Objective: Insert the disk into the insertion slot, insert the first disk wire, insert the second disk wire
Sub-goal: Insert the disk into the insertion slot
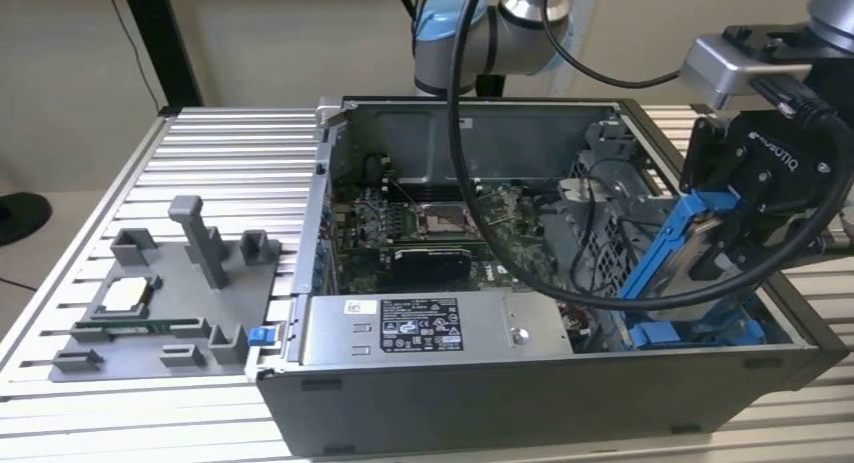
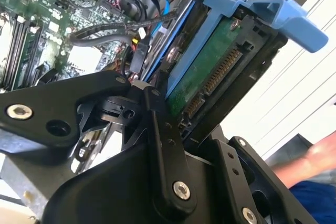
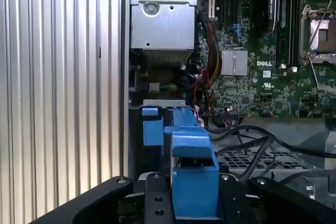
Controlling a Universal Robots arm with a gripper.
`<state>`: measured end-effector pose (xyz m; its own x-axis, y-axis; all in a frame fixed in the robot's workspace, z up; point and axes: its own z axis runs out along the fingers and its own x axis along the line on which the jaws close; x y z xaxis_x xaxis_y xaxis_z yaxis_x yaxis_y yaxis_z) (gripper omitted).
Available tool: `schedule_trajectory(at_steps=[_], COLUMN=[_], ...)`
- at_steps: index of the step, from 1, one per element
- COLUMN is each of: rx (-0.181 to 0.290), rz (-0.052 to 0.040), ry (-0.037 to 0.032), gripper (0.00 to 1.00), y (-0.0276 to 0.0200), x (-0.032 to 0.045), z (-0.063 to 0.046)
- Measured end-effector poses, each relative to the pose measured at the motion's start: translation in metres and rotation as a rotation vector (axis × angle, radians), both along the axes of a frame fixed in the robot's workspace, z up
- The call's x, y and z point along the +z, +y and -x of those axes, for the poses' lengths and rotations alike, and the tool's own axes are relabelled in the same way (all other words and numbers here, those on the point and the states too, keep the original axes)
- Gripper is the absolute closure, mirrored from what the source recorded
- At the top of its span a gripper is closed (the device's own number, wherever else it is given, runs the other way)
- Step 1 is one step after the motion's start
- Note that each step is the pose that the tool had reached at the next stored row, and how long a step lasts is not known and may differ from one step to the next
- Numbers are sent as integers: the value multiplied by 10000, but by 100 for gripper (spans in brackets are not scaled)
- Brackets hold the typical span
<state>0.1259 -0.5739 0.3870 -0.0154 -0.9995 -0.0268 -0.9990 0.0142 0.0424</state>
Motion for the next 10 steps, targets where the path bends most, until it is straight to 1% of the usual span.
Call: schedule_trajectory(at_steps=[10], rx=[30], rz=[-3], ry=[0], gripper=[100], y=[0], x=[-185], z=[0])
